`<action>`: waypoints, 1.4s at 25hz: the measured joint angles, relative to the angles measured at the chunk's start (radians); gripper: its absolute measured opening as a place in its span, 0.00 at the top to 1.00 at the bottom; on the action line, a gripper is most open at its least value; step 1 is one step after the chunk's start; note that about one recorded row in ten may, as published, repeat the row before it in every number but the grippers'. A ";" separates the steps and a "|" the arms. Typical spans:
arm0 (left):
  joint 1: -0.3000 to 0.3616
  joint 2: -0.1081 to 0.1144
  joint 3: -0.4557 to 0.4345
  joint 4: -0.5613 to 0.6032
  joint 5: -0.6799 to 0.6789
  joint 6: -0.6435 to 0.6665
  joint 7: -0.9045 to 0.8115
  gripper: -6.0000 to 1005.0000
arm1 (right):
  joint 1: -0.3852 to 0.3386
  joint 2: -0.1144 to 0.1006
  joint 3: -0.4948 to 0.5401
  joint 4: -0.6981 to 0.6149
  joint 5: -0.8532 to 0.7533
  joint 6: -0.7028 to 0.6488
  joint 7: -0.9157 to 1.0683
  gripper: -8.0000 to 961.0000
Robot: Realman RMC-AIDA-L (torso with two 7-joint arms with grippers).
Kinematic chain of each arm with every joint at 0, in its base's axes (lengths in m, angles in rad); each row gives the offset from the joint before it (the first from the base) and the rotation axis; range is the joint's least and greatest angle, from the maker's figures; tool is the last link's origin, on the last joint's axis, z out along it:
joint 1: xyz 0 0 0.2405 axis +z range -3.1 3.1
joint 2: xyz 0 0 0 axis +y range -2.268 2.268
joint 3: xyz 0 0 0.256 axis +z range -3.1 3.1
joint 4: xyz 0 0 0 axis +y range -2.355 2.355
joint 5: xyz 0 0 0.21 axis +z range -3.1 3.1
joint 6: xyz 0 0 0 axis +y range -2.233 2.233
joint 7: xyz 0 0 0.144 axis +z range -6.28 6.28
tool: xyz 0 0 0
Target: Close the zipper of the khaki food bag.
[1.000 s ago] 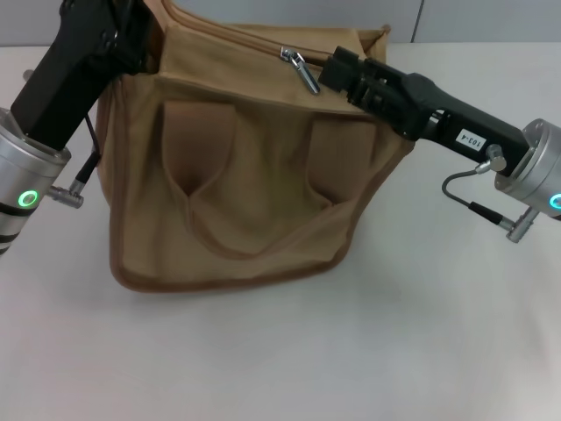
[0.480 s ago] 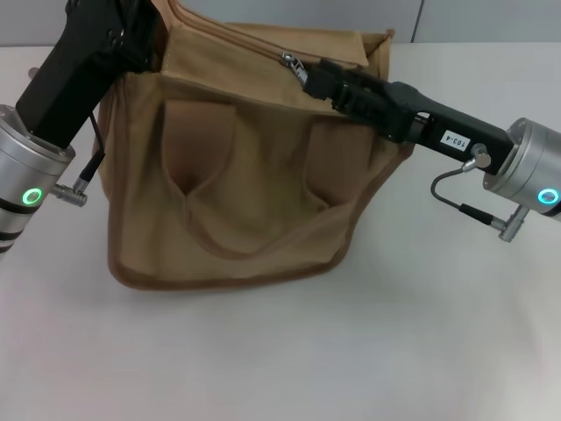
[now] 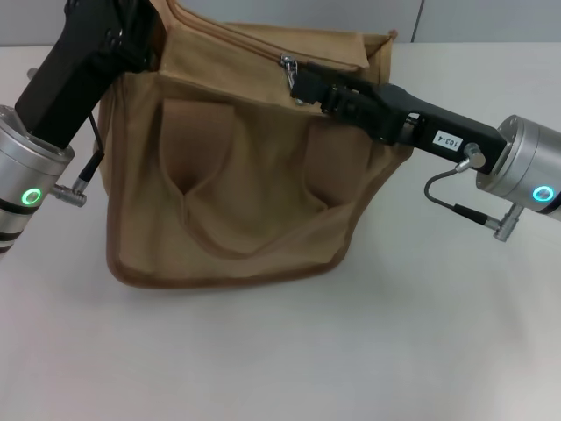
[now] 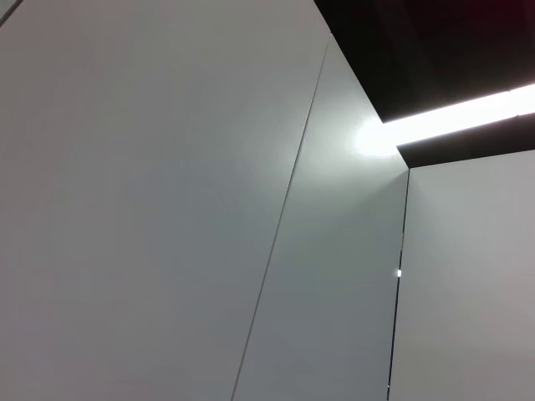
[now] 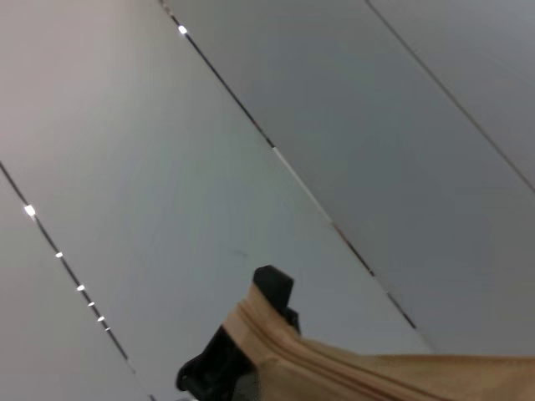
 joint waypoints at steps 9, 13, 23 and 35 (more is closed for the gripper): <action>-0.003 0.000 -0.001 0.000 -0.001 0.000 0.000 0.99 | 0.010 0.000 0.000 -0.002 -0.017 -0.002 0.031 0.45; -0.004 0.000 -0.001 0.000 -0.001 0.000 0.000 0.99 | 0.015 0.000 0.000 -0.001 -0.018 0.019 0.031 0.45; -0.004 0.000 -0.002 0.000 -0.004 0.002 0.000 0.99 | 0.021 0.000 0.000 -0.002 -0.023 -0.023 0.026 0.45; -0.013 0.000 -0.001 -0.005 -0.007 0.013 0.000 0.99 | 0.022 0.002 0.009 0.004 -0.032 0.056 0.046 0.45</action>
